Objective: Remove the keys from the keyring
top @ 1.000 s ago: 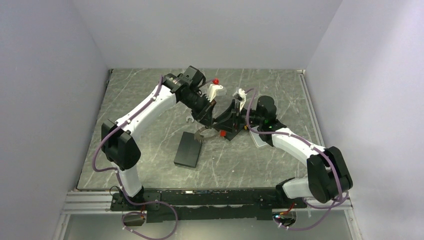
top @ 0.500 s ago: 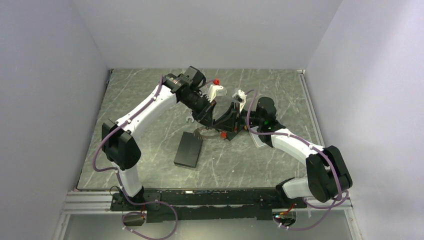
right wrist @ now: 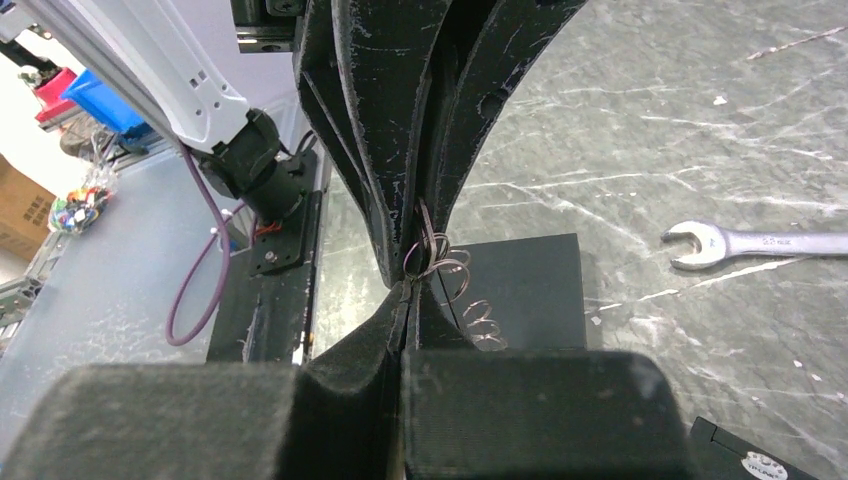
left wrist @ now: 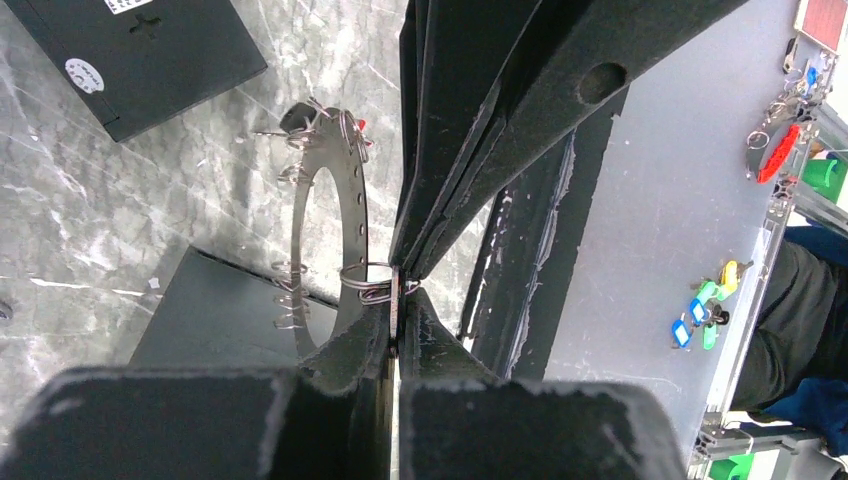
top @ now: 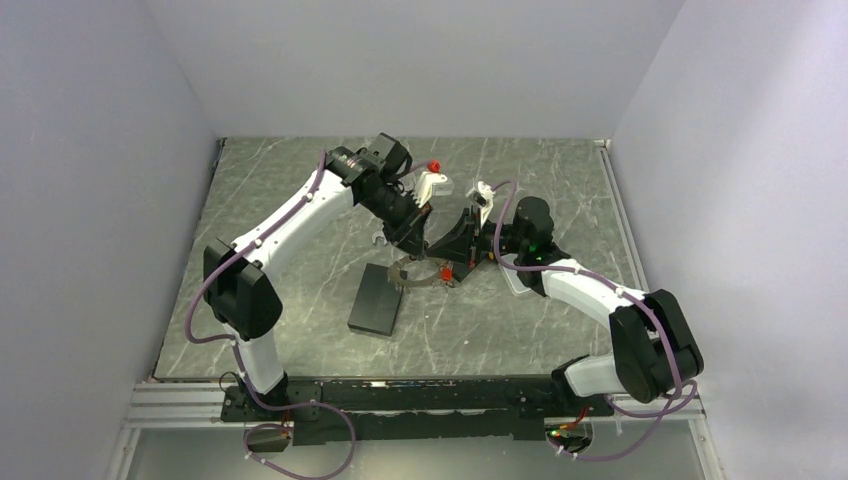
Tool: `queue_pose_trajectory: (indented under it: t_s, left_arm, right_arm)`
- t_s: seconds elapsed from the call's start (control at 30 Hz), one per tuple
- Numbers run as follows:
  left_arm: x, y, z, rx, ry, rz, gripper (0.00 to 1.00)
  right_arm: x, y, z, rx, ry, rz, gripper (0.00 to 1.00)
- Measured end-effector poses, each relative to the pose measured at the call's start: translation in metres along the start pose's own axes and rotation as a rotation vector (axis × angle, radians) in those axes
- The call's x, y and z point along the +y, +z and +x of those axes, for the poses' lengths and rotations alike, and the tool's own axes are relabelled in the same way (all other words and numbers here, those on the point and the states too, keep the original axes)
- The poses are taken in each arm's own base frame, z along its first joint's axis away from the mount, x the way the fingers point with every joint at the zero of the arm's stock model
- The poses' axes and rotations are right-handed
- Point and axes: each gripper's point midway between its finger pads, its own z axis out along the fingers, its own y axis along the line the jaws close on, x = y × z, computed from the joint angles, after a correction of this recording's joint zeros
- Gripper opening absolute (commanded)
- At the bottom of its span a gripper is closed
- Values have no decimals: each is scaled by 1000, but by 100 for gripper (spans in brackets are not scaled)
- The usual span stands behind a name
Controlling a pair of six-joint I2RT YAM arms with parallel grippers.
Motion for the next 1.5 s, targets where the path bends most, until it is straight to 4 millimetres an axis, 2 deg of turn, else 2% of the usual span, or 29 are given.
queue_pose_trajectory:
  t_s: [0.47, 0.77, 0.97, 1.03, 1.13, 1.23, 1.5]
  left_arm:
    - [12, -3, 2, 10, 14, -49, 0]
    - [45, -15, 4, -6, -54, -150, 0]
    - [42, -12, 3, -10, -55, -120, 0]
    - [39, -11, 2, -15, -52, -100, 0]
    - [35, -10, 2, -15, -42, -77, 0]
    - [30, -8, 3, -12, -38, -58, 0]
    - [7, 2, 5, 16, -1, 10, 0]
  right_arm:
    - [2, -3, 3, 3, -65, -2, 0]
    - [7, -4, 4, 12, -121, -26, 0]
    - [7, -5, 5, 16, -120, -23, 0]
    - [6, -5, 5, 16, -113, -18, 7]
    - [4, -5, 6, 16, -90, -3, 27]
    - [4, -4, 6, 15, -61, 3, 38]
    - [1, -1, 9, 12, 31, 6, 41]
